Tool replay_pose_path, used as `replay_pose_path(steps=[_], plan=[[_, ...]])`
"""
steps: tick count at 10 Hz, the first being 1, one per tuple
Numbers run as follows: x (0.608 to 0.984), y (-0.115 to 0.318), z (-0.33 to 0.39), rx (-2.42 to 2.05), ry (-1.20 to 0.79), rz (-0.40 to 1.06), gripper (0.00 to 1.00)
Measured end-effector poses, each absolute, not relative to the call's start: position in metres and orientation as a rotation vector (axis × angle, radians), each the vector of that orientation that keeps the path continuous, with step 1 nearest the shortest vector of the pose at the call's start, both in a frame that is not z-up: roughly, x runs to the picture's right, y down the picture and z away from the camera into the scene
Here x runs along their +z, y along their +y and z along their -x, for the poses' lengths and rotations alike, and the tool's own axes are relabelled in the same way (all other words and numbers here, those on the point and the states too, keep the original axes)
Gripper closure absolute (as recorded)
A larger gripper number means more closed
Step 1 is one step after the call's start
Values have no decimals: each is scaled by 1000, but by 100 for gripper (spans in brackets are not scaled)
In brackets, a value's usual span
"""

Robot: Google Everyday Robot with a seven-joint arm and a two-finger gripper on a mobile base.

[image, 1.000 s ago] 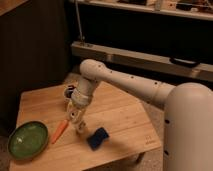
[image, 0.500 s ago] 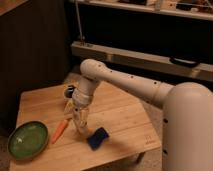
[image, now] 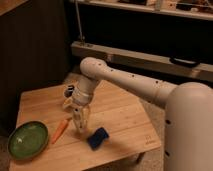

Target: Stand the bottle upright

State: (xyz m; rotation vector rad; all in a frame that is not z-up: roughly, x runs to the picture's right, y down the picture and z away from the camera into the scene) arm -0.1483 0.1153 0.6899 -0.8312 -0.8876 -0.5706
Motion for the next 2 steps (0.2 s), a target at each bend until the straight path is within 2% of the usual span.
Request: replay_pose_path(steps=[2], plan=[[694, 108, 142, -572, -880, 807, 20]])
